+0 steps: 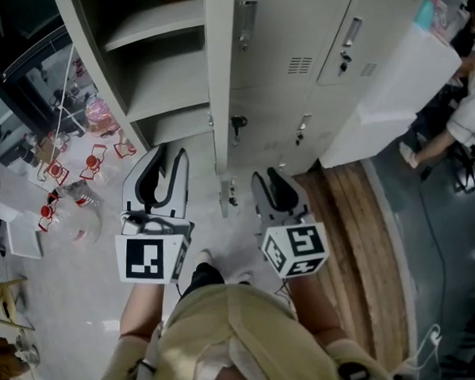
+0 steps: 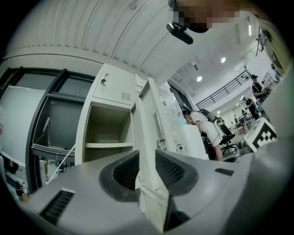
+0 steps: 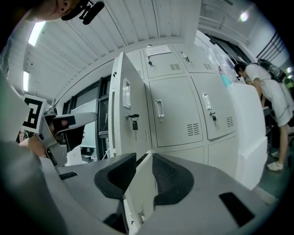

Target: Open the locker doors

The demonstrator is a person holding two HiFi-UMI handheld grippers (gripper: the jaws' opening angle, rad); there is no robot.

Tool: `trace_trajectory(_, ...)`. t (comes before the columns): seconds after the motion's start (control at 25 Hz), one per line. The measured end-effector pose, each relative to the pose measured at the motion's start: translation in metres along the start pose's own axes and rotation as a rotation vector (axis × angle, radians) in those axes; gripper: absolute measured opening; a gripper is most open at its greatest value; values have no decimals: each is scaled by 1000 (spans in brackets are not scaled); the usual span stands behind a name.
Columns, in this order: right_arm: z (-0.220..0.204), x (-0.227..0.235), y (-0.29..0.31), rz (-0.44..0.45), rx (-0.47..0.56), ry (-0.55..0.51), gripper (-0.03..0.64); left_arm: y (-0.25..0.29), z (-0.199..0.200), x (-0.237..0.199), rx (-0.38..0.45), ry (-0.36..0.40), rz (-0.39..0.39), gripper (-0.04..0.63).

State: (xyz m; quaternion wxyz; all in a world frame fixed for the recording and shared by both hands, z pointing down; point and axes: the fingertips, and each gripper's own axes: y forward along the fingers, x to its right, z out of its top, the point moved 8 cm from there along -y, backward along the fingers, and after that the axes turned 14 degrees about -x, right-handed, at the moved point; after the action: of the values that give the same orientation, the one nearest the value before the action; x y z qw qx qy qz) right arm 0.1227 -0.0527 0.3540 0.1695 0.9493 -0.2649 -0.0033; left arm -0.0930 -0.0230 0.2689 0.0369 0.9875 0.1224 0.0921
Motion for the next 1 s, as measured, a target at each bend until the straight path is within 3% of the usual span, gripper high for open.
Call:
trace_trajectory(0.28,-3,3,10,-4,-16,12,107,-11,-28,-15,-102,-31,51,95)
trace_trajectory(0.8,-3,3,21,17,-19,23,106,-18,-84,-42,-238,-141,59,95)
trace_trajectory(1.0,-3,2,21,26,-23,3,69,-20,-103,-47,-295,-182,54,95)
